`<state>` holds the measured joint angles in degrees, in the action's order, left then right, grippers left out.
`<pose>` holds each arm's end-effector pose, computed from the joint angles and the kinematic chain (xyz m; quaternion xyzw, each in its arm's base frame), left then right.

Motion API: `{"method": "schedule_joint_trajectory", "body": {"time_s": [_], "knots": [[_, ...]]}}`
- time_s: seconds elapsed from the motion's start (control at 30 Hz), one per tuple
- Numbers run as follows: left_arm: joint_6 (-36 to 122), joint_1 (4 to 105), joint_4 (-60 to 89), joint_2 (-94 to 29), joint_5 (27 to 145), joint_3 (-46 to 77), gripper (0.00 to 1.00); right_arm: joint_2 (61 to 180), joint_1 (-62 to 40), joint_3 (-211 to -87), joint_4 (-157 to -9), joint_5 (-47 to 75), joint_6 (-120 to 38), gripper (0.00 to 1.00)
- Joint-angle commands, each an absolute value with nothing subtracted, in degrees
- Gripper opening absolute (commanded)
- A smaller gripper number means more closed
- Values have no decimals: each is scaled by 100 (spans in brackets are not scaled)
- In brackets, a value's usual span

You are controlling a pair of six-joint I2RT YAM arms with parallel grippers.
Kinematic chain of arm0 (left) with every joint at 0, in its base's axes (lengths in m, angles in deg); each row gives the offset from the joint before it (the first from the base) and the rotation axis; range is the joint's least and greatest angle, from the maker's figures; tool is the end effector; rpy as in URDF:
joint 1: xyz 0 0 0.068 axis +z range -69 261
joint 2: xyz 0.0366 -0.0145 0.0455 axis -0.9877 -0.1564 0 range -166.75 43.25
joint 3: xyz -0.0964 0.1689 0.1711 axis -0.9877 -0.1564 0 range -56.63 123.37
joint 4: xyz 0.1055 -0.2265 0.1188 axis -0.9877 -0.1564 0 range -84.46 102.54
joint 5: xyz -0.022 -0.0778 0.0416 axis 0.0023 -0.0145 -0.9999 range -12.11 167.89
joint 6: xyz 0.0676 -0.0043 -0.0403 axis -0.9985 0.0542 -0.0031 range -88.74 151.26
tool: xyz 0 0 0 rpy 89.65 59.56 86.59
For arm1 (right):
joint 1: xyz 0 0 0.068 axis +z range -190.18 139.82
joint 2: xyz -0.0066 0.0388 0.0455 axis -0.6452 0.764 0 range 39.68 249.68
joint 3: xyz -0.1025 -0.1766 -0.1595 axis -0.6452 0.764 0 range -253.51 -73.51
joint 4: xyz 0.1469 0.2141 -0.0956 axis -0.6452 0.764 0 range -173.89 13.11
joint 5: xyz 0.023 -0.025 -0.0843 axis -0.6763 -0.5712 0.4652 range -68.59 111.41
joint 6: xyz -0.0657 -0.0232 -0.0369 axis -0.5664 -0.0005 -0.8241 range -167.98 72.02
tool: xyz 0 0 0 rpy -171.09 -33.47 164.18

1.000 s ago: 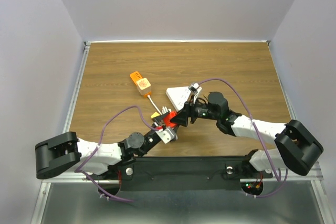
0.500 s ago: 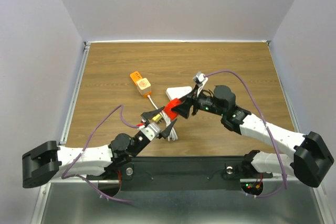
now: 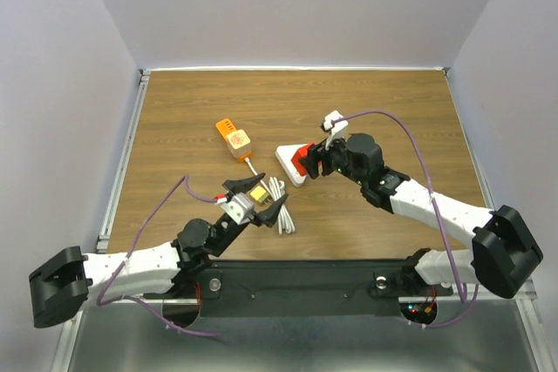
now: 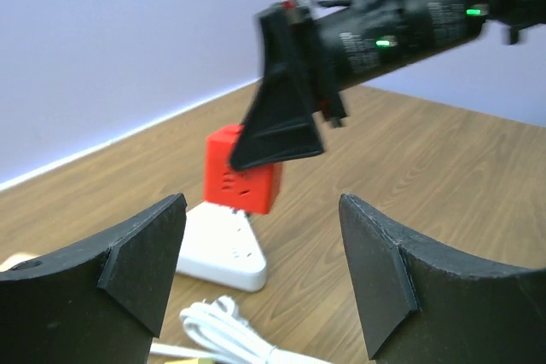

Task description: Insert the plug

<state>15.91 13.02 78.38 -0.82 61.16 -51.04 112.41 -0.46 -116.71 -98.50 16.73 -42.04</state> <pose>0.0951 -0.1834 0.2354 0.2490 0.4668 -0.3069 0.7911 0.2575 0.2210 0.2391 -0.2540 0.7509 0.2660 0.5485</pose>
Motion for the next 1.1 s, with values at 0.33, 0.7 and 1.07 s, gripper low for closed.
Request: {"method": "schedule_joint_trajectory", "body": {"time_s": [0.33,0.7,1.07], "knots": [[3548,3485,7528,-1000,7367,-4442,83,11632,-37,-11227,-11289,1430,-5905,0],[3742,4207,8092,-3013,8264,-3369,82,11904,-248,-11200,-11694,956,-6204,0],[4356,4971,7704,-4059,8837,-2340,82,12168,-344,-11025,-11720,490,-6362,0]]}}
